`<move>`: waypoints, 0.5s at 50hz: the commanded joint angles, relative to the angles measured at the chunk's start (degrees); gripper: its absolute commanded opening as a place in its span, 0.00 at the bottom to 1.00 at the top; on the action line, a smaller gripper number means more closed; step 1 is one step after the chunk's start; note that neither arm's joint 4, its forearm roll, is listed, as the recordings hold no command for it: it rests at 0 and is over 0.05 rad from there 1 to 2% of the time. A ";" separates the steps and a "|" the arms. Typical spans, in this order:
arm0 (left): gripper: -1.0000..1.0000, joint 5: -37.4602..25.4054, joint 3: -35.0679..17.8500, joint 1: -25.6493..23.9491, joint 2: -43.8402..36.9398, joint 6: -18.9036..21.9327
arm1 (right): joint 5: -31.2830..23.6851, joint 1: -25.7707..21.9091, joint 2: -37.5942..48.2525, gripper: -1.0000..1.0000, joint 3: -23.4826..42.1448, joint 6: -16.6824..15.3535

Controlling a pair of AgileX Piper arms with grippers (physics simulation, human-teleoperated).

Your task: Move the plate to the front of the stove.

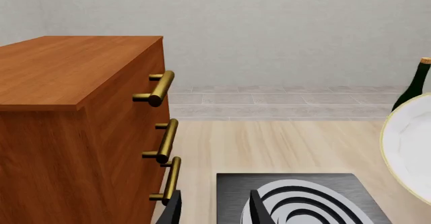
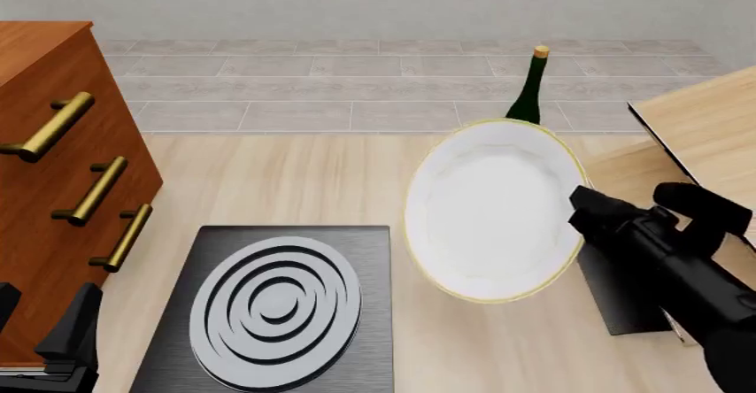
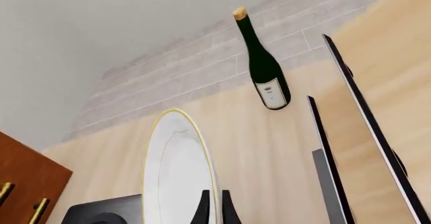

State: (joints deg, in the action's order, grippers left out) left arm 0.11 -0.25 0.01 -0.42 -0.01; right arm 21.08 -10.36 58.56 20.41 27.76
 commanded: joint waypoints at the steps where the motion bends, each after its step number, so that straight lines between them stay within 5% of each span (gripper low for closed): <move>1: 1.00 0.00 0.00 0.01 0.01 0.00 | -0.79 -0.34 4.66 0.00 6.80 1.77; 25: 1.00 0.00 0.00 0.00 0.00 0.00 | -2.12 -1.94 19.05 0.00 21.33 7.96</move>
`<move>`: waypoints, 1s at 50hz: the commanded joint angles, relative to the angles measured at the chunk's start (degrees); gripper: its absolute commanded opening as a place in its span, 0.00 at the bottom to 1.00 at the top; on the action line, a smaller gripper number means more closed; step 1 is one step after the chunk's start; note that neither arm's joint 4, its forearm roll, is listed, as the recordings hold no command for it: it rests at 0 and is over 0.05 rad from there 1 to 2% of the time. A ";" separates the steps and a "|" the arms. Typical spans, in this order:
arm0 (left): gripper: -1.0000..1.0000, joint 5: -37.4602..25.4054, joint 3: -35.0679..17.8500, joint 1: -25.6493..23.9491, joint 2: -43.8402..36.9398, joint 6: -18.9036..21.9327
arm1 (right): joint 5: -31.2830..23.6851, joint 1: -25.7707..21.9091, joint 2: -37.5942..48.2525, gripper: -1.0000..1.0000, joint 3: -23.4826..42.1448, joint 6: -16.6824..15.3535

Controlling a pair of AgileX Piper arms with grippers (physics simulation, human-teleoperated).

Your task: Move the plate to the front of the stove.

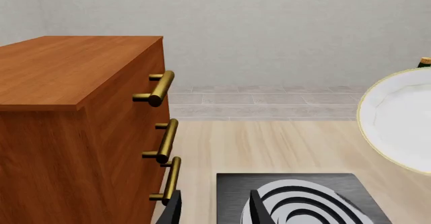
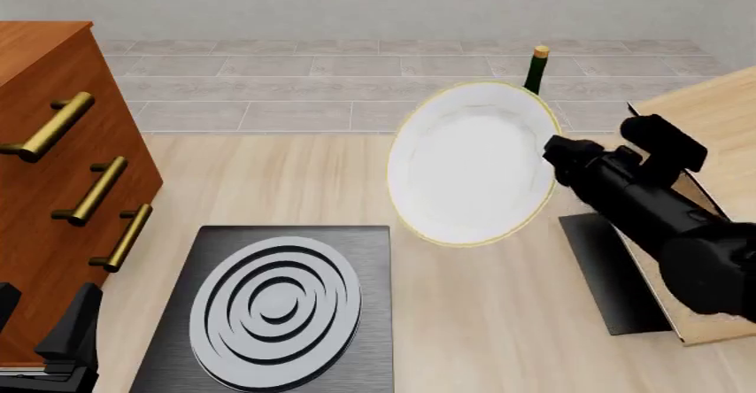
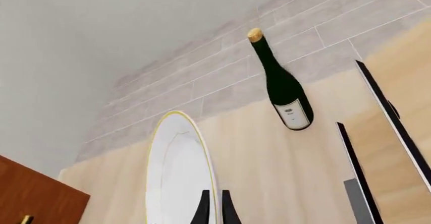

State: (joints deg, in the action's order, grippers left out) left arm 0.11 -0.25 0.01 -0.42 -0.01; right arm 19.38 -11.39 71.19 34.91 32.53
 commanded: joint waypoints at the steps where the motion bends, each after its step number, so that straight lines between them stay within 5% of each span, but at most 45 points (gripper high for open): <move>1: 1.00 0.00 0.00 0.01 0.00 -0.01 | -0.47 -1.08 7.69 0.00 7.88 3.66; 7: 1.00 0.00 0.00 -0.01 0.01 0.00 | -0.57 -2.60 13.53 0.00 12.48 7.23; 31: 1.00 0.00 0.00 0.01 0.00 0.02 | -5.06 -7.06 28.07 0.00 30.72 12.48; 50: 1.00 0.00 0.00 -0.01 0.00 0.02 | -5.33 -10.65 37.03 0.00 38.75 18.03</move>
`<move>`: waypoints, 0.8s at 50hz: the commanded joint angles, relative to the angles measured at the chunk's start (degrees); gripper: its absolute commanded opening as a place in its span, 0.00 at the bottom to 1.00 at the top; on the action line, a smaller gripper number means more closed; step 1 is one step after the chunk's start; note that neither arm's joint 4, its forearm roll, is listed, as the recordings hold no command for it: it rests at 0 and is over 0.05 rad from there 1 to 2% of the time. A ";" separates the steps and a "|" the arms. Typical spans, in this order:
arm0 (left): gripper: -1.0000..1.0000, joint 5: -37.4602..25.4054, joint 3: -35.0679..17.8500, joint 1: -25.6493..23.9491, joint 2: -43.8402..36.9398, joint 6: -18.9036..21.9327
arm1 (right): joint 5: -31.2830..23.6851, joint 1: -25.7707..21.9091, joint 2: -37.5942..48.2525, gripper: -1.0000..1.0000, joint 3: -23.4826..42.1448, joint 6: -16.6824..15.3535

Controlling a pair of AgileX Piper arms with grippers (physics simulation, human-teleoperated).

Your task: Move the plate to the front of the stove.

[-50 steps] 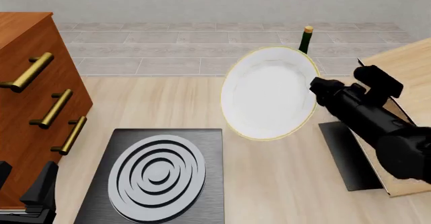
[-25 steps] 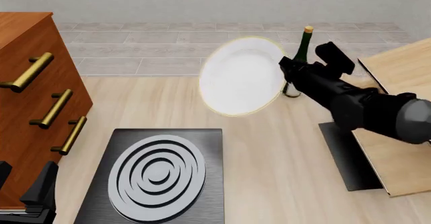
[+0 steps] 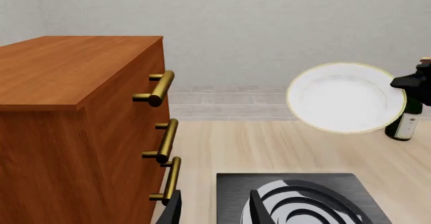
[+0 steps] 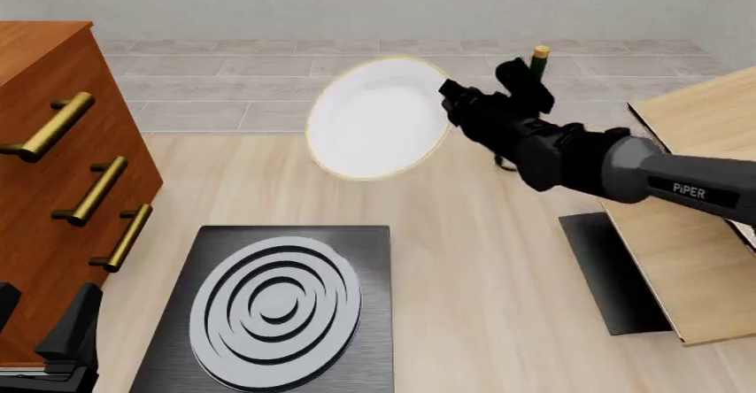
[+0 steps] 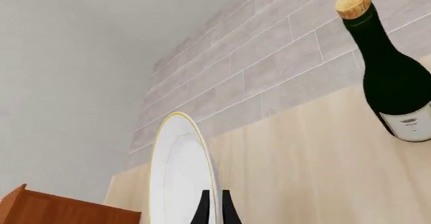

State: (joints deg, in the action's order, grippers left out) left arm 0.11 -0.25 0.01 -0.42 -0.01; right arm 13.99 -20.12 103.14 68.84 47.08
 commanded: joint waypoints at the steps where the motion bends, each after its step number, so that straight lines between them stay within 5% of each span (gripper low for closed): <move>1: 1.00 0.00 0.00 0.00 0.01 -0.01 | 0.22 -2.08 5.71 0.00 5.14 3.94; 40: 1.00 0.00 0.00 0.01 0.01 -0.01 | -4.32 -2.55 20.68 0.00 20.55 7.39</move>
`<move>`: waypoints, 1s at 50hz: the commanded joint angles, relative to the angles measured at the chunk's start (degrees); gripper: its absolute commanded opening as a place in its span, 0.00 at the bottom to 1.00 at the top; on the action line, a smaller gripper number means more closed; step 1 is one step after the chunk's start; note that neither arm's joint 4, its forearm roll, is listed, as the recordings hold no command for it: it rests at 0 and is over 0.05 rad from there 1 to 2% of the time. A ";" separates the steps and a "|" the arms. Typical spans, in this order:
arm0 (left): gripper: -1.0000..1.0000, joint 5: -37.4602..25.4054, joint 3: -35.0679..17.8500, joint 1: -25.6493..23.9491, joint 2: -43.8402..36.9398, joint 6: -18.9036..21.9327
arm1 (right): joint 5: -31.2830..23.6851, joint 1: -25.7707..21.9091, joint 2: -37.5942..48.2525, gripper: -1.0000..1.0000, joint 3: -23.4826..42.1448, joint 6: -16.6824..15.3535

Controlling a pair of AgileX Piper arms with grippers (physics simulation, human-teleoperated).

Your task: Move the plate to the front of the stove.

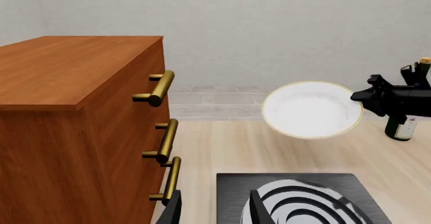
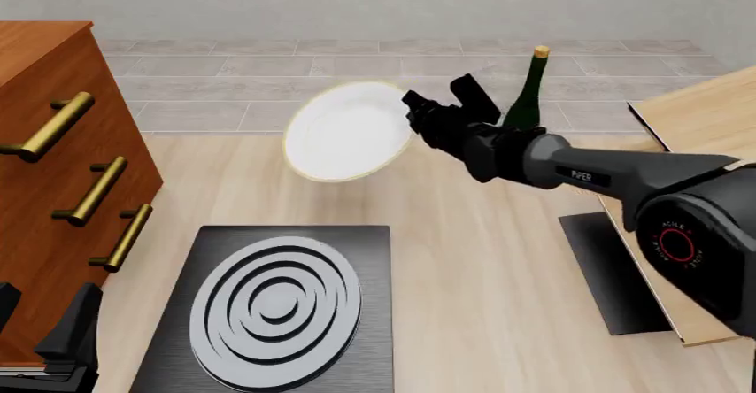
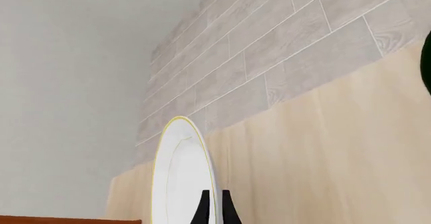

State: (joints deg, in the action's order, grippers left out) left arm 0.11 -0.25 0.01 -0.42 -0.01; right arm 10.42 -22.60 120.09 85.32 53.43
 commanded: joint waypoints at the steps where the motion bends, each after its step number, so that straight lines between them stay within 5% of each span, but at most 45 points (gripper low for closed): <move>1: 1.00 0.00 0.00 -0.01 0.00 -0.01 | -0.77 -0.03 3.85 0.00 4.13 1.10; 50: 1.00 0.00 0.00 0.01 0.01 0.00 | 1.91 0.41 16.44 0.00 10.42 5.74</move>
State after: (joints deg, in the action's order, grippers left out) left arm 0.11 -0.25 0.01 -0.42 -0.01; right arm 11.70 -22.23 134.74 94.39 57.79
